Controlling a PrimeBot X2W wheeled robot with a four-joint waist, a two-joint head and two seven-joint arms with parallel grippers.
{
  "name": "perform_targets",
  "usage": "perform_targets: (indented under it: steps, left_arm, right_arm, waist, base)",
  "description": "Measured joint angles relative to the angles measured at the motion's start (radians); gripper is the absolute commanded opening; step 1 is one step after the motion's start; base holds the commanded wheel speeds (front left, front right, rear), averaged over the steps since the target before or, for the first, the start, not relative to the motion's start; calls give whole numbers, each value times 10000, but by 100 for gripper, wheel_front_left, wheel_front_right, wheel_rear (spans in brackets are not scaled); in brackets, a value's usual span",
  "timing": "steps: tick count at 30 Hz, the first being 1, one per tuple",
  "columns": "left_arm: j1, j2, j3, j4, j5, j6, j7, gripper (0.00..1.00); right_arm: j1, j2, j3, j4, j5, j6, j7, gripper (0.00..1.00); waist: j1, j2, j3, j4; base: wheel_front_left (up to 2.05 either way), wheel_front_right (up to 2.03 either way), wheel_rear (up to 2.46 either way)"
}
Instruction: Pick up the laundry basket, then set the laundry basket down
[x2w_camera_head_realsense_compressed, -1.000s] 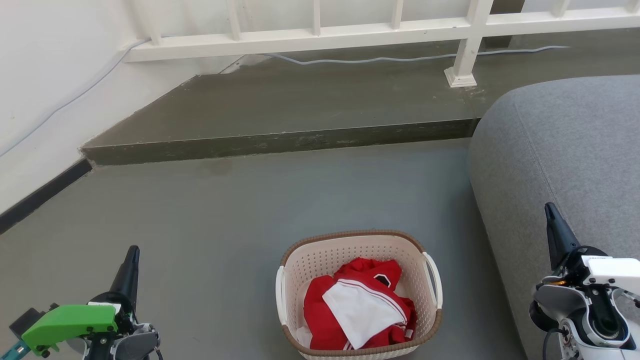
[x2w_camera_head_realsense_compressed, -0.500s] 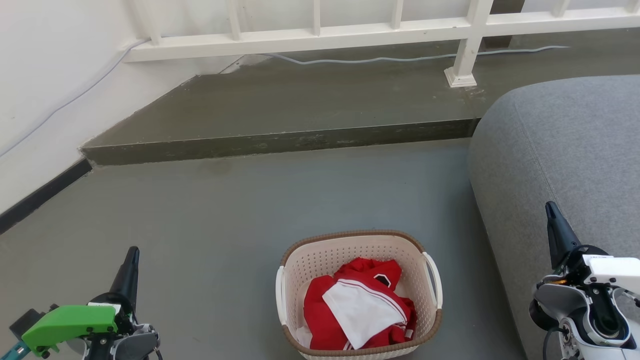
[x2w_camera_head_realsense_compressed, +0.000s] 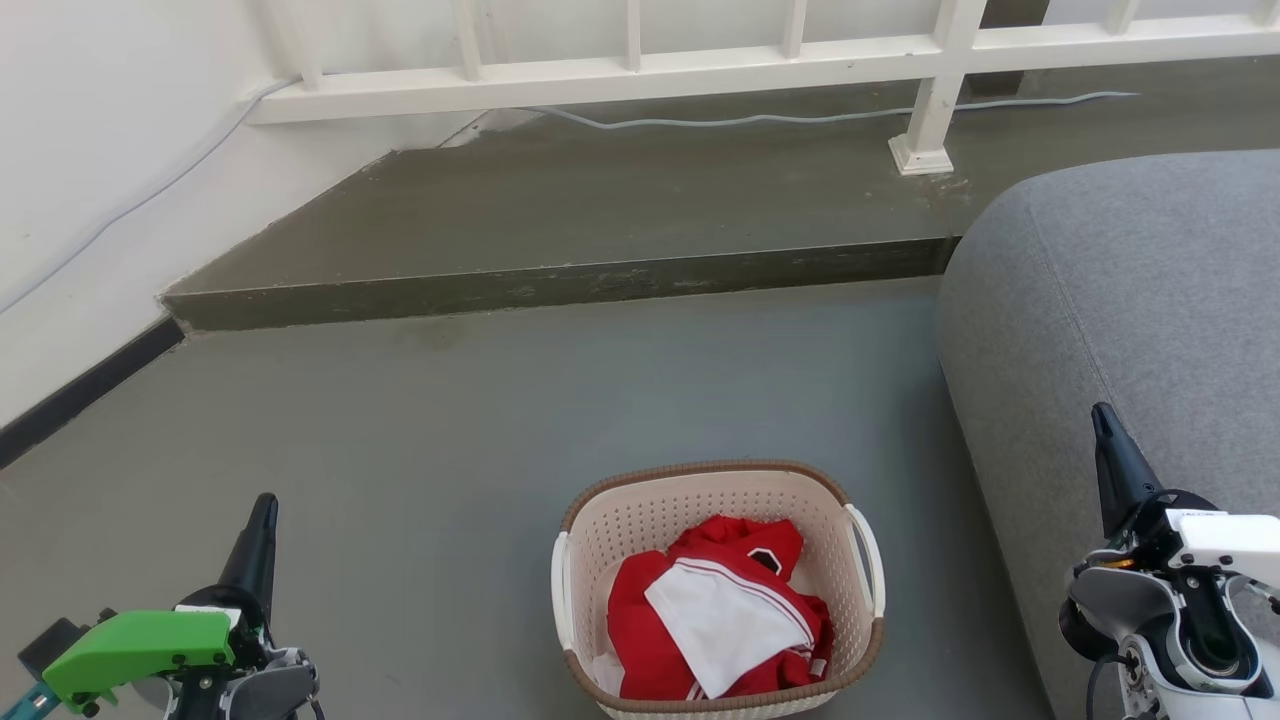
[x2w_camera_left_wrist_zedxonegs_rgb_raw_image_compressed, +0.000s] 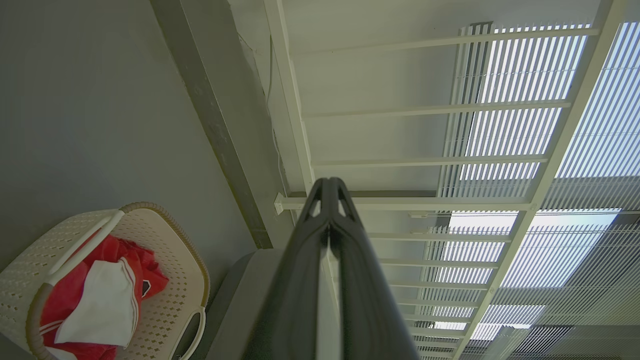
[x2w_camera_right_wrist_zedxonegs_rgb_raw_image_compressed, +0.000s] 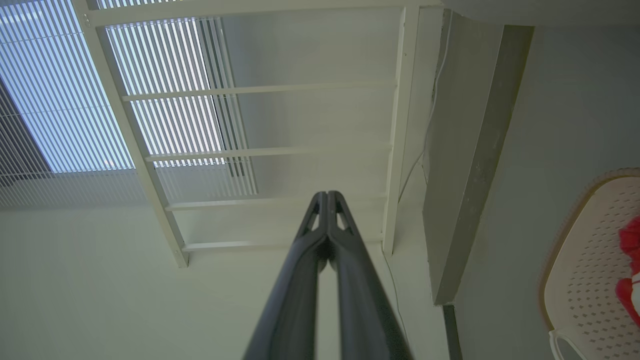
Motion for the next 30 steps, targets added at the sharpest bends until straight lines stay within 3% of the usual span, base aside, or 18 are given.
perform_targets:
  steps: [30]
  left_arm:
    - [-6, 0, 33, 17, 0, 0, 12, 0]
  right_arm:
    - [-1, 2, -23, -10, 0, 36, 10, 0]
  waist:
    - [0, 0, 0, 0]
  base:
    - [0, 0, 0]
